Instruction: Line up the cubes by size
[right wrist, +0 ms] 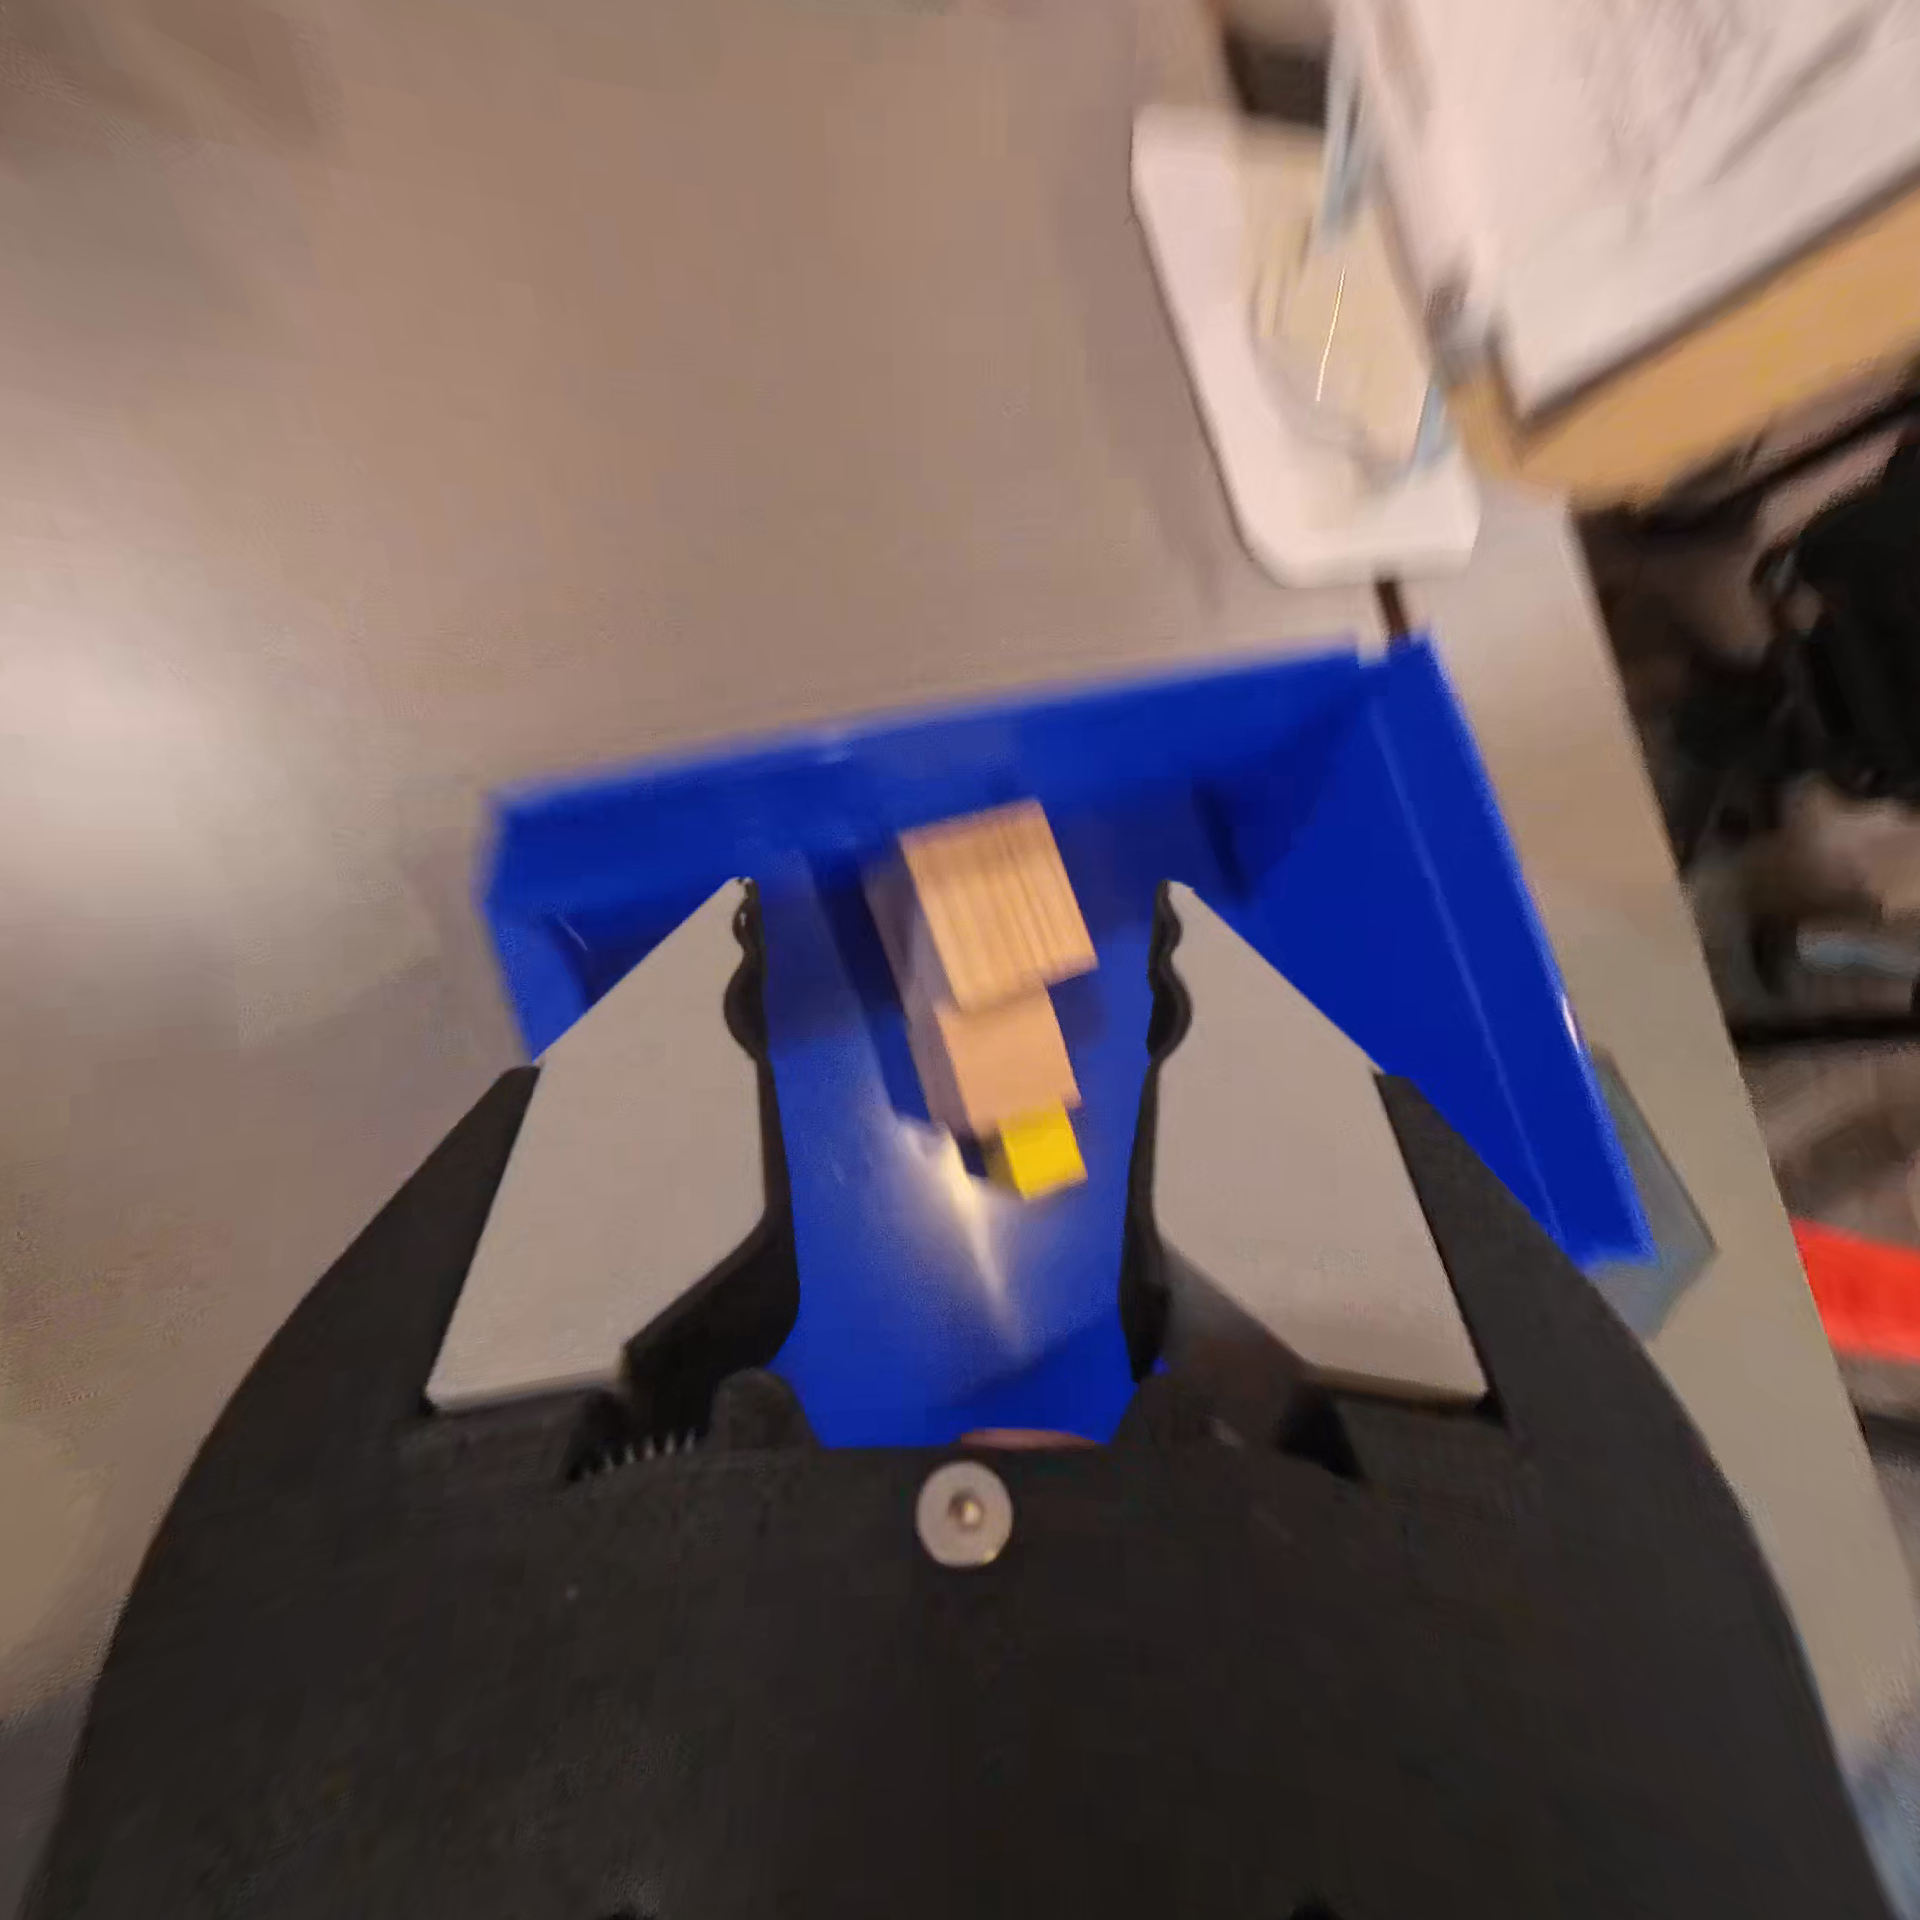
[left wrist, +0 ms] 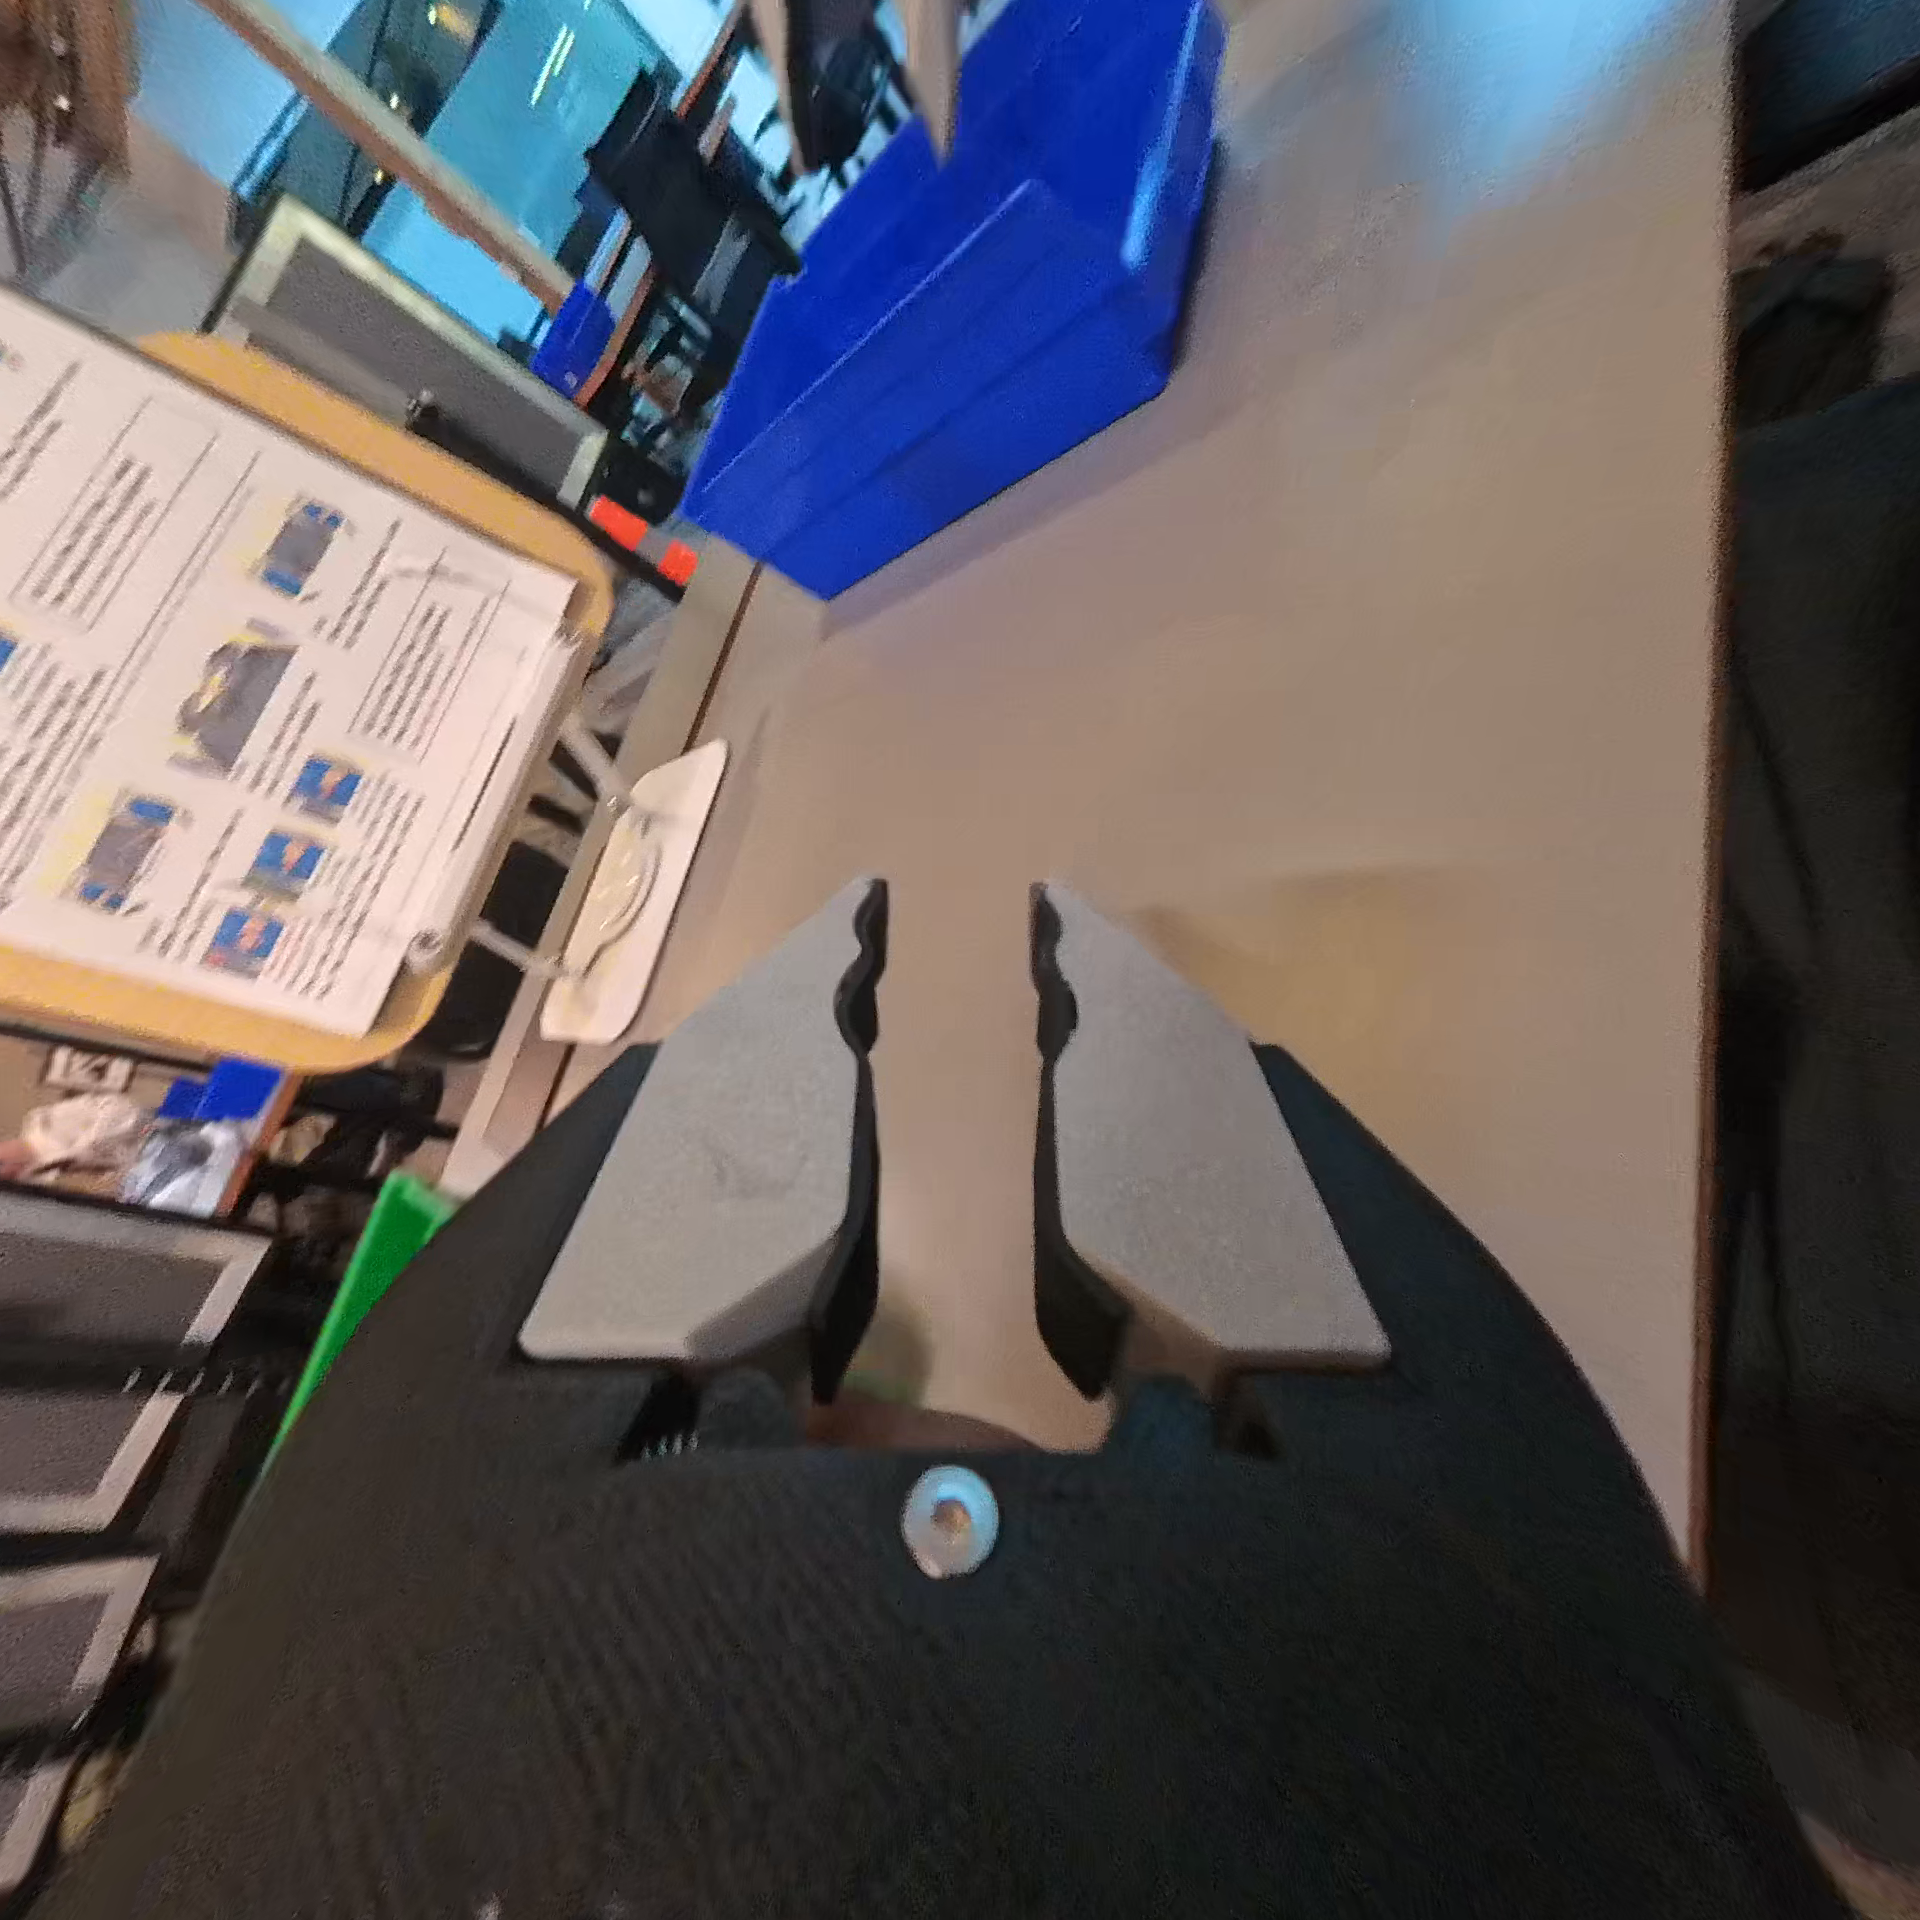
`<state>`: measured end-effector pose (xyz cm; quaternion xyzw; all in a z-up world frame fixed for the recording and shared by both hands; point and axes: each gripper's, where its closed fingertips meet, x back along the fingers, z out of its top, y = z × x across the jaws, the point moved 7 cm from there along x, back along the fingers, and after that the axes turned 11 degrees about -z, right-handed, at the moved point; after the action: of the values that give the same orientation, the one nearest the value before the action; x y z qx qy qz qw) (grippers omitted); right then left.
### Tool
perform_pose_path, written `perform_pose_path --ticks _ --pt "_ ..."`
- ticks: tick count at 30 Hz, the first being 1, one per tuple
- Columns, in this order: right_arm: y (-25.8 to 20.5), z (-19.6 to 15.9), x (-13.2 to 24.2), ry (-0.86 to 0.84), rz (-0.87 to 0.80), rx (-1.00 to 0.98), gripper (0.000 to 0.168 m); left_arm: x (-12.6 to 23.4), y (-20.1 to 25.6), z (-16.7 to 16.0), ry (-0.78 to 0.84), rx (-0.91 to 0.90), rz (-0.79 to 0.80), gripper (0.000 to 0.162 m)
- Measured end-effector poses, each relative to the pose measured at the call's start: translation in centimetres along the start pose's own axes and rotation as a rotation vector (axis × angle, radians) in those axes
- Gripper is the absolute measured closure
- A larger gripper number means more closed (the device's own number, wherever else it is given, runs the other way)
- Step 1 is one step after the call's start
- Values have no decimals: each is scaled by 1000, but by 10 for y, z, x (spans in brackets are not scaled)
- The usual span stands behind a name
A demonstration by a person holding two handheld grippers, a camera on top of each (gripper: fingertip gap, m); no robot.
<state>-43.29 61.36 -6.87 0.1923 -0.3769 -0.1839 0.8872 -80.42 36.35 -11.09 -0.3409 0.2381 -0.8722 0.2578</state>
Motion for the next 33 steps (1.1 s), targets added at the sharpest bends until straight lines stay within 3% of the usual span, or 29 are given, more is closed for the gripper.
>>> perform_pose_path --ticks 4,8,10,13,16,23,33 --pt "-67 46 24 380 83 -81 107 54 -49 -28 -103 101 -5 127" --pt "-125 75 4 583 320 -249 104 86 -101 -71 -332 258 -95 103" --pt "-145 85 -20 598 366 -277 95 88 -125 -103 -539 265 -86 89" --pt "-168 96 -50 579 382 -255 95 81 -141 -146 -786 286 -194 105" --pt "-190 103 -58 561 472 -220 96 68 -152 -180 -973 234 -277 111" --pt "-207 91 -61 528 521 -198 97 43 -156 -238 -1183 260 -463 121" --pt "-202 93 -50 570 555 -214 100 33 -157 -283 -1442 174 -559 114"
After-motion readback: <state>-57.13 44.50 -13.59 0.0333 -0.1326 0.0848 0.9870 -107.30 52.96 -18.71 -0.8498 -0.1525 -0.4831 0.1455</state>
